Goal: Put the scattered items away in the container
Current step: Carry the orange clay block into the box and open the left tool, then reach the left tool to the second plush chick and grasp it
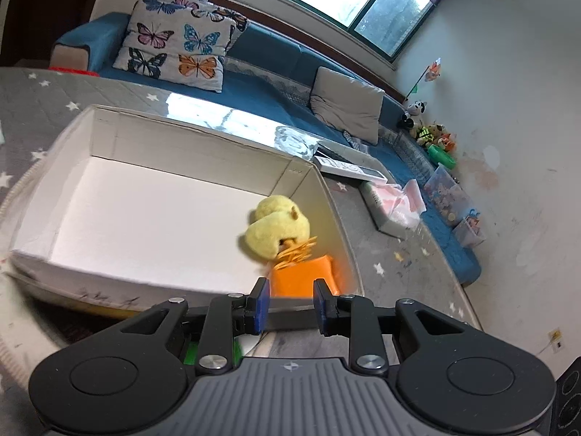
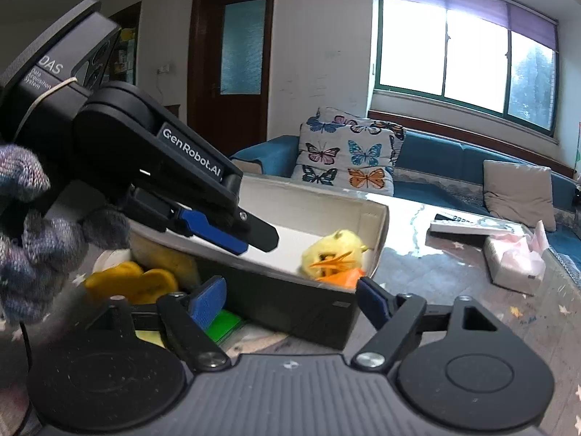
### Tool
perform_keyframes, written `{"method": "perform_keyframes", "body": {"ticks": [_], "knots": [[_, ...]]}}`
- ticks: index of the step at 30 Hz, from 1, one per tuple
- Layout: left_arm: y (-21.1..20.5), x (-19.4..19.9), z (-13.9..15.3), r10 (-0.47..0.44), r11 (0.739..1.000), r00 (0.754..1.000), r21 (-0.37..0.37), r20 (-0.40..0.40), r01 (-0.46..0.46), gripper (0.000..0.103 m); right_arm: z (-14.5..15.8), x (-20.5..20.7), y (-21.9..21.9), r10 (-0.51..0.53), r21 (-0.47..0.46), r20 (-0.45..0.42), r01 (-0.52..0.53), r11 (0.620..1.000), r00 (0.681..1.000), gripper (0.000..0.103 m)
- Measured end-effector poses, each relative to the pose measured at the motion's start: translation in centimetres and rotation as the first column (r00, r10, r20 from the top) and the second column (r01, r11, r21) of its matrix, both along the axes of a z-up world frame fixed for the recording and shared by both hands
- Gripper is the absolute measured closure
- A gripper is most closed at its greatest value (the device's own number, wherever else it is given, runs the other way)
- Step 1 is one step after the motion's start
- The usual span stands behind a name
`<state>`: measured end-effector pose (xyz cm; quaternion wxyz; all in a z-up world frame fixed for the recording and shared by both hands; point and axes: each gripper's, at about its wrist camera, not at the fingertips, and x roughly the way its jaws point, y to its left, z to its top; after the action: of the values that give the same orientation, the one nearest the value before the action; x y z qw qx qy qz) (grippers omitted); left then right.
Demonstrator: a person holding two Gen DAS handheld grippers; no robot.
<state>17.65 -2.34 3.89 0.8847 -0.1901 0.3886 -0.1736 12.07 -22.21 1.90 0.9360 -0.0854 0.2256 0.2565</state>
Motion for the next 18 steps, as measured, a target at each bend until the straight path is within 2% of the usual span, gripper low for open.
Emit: {"method": "perform_keyframes", "body": {"ticks": [6,18], "knots": [[1.1,-2.5,-0.2,-0.002,0.999,1.000,0.046,0.011,0.001,0.075,-0.7,-2.3,0.7,0.045,0.006,-0.029,-0.045,0.999,0.999,0.017],[3.9,-6.3,-1.9,0.001,0.997,0.999,0.077,-0.037,0.002,0.073,-2.8,-5.0,3.5,0.165,0.006,-0.112,-0.165,0.986,0.980,0.009]]}}
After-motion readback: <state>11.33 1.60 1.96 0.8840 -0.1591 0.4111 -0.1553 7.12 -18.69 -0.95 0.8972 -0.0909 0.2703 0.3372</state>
